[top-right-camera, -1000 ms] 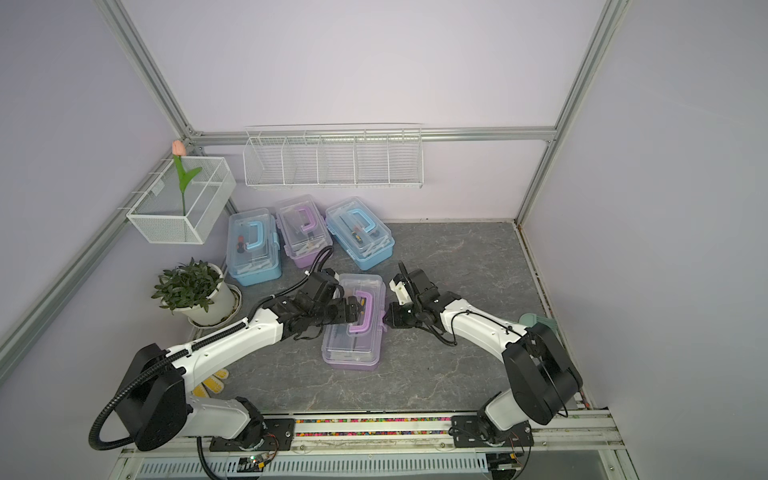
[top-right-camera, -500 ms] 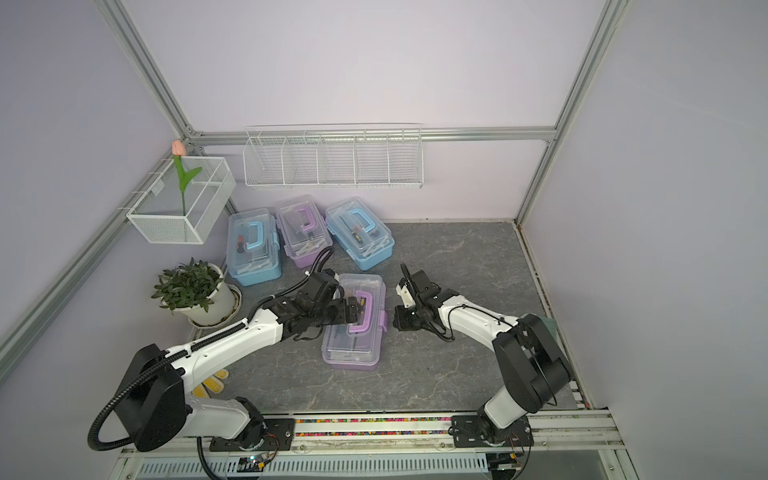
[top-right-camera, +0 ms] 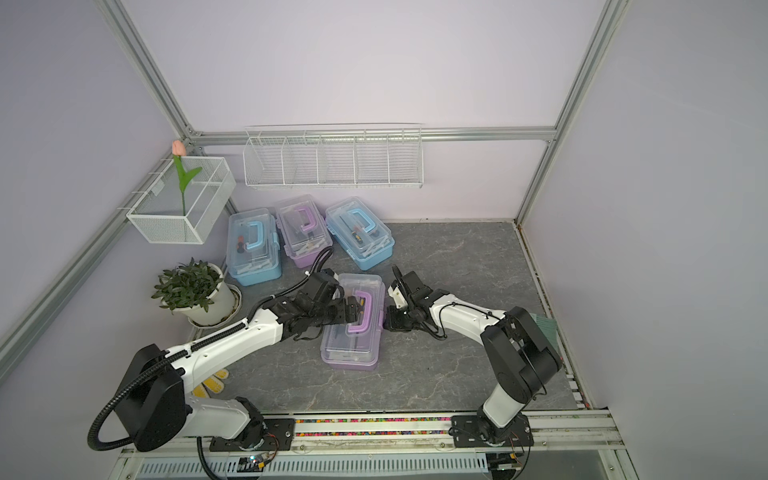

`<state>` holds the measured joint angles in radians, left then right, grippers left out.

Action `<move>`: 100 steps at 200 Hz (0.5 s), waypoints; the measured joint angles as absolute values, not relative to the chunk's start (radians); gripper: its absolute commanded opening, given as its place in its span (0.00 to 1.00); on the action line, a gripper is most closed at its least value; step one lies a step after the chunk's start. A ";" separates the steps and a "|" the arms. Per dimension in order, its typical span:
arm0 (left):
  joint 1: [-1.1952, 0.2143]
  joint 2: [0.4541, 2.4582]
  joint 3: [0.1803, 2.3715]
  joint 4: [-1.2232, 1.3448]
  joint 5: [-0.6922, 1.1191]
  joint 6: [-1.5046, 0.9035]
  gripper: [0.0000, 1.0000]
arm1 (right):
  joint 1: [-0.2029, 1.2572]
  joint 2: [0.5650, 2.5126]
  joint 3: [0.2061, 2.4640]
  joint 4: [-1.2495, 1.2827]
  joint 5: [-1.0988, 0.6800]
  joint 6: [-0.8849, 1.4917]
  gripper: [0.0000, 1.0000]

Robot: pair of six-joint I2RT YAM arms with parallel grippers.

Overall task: Close toolboxes
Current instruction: Fasten the toolbox latch on the toolbox.

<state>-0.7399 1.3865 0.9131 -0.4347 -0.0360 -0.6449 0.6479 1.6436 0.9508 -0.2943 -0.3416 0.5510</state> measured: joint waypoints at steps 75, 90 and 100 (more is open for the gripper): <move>-0.761 1.361 0.934 -0.504 -0.044 -0.643 0.99 | 0.669 1.481 1.063 -0.512 -0.176 0.466 0.61; -0.763 1.328 0.946 -0.523 -0.044 -0.635 0.99 | 0.688 1.417 1.095 -0.558 -0.124 0.475 0.68; -0.763 1.305 0.966 -0.542 -0.046 -0.625 0.99 | 0.707 1.397 1.118 -0.583 -0.092 0.477 0.70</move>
